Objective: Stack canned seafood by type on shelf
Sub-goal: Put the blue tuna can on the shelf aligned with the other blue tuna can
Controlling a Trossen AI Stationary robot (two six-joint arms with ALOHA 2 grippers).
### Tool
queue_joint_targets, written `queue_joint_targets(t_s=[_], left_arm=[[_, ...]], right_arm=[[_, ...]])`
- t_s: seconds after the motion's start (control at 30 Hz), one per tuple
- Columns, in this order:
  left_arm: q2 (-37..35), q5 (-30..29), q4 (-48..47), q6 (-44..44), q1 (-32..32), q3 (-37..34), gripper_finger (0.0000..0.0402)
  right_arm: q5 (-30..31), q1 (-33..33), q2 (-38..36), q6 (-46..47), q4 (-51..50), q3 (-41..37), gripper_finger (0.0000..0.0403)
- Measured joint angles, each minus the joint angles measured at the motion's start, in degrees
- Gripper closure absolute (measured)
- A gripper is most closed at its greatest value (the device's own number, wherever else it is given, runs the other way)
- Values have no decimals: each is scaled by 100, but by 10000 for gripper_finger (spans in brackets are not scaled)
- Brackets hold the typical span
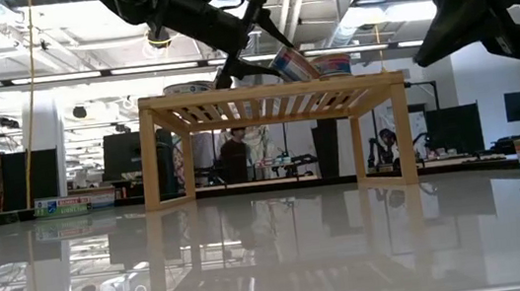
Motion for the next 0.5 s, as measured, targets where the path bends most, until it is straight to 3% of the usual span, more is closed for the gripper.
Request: queue_joint_targets(t_s=[0.23, 0.5], left_arm=[[0, -22, -113, -47, -5, 2, 169], [-13, -111, -232, -10, -7, 4, 104]], right_arm=[[-4, 0, 0, 0, -1, 0, 380], [-7, 0, 0, -44, -1, 0, 380]])
